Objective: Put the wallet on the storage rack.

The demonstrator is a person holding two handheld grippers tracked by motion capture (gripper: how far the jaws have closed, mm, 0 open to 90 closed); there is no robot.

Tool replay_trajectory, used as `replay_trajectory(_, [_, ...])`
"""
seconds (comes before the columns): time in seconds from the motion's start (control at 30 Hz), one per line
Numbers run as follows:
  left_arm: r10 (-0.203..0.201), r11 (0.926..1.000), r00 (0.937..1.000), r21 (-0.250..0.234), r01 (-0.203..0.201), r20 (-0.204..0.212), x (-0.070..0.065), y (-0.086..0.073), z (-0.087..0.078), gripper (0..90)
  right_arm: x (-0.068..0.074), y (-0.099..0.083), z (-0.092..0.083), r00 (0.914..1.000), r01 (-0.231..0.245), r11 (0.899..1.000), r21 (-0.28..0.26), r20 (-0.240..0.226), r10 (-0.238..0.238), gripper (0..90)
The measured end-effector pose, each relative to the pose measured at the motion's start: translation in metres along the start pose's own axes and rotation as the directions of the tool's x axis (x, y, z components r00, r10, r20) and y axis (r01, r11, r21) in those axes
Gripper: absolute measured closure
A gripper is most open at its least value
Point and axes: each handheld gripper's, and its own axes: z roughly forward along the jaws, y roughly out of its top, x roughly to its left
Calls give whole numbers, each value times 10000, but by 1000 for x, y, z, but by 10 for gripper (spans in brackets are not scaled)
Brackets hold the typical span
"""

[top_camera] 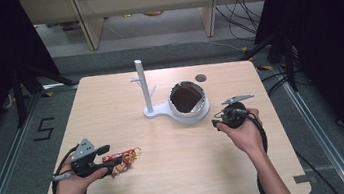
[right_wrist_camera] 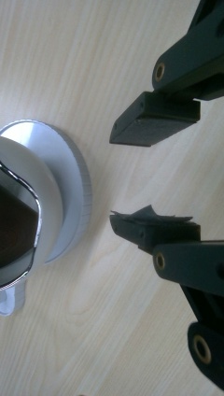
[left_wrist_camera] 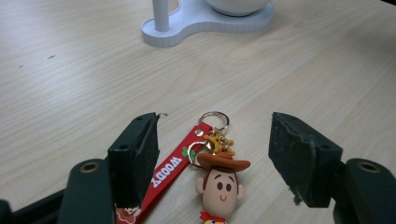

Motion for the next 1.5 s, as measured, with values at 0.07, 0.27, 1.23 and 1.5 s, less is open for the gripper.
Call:
replay_trajectory(0.07, [153, 9997, 9997, 164, -157, 214, 1, 5, -1, 335, 0, -3, 0, 10000, -51, 9999, 135, -39, 52, 544])
replay_trajectory(0.27, [725, 9914, 9954, 1048, -789, 631, 4, 17, 1, 374, -1, -9, 1, 9999, -20, 9995, 326, -100, 23, 539])
replay_trajectory(1.23, [1860, 7524, 9689, 6105, -2473, 1632, -4, 51, 82, 544, 3, -14, 4, 9995, -74, 9971, 757, -297, 97, 524])
replay_trajectory(1.5, [2300, 6829, 9587, 6742, -2814, 1671, -9, 55, 96, 554, 4, -14, 5, 9994, -137, 9972, 739, -315, 161, 523])
